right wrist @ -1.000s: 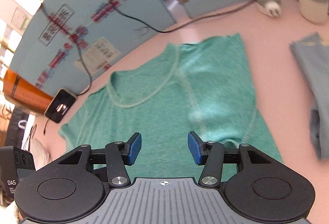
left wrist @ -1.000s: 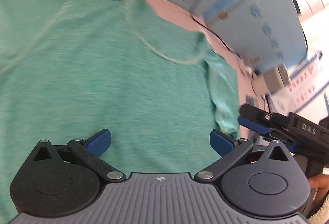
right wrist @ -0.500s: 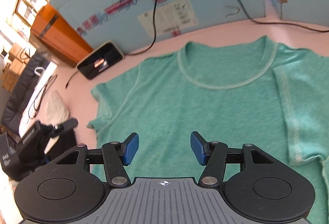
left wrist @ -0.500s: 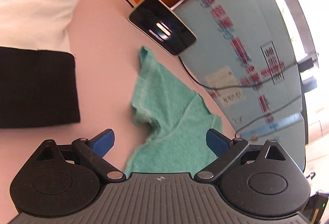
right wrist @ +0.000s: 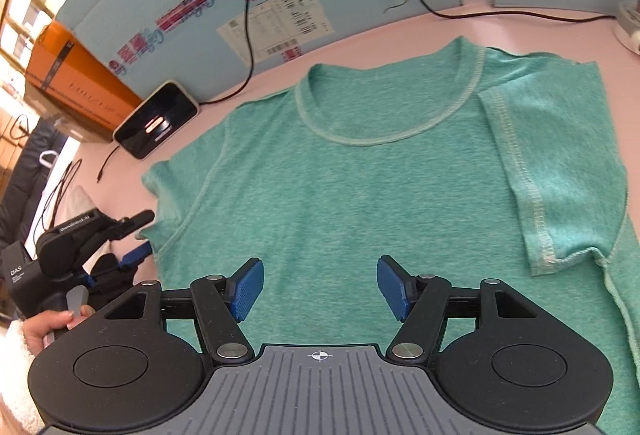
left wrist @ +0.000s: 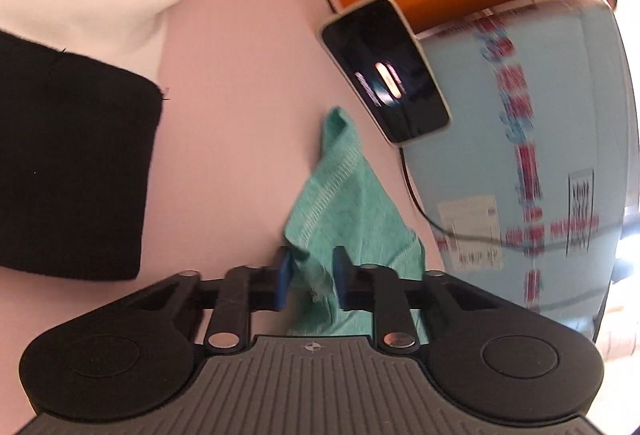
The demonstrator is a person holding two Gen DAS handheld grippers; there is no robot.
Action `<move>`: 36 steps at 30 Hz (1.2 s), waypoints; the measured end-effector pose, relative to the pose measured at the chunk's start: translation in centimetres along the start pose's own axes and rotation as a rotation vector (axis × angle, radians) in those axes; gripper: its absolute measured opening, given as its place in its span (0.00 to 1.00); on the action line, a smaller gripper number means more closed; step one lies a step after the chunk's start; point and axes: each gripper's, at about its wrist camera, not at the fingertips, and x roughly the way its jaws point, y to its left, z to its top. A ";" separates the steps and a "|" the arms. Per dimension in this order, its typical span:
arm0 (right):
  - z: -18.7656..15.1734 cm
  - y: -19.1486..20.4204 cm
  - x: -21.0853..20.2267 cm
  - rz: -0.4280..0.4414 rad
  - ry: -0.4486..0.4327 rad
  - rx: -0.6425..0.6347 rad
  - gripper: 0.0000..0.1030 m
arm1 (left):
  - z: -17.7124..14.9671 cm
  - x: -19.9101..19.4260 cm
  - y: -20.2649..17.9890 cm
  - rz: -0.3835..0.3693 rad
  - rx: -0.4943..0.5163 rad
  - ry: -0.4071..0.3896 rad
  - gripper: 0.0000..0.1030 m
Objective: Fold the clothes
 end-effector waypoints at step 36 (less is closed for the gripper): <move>2.2 9.4 2.6 0.078 -0.162 -0.696 0.62 | -17.1 0.5 -8.4 -0.058 1.117 0.272 0.66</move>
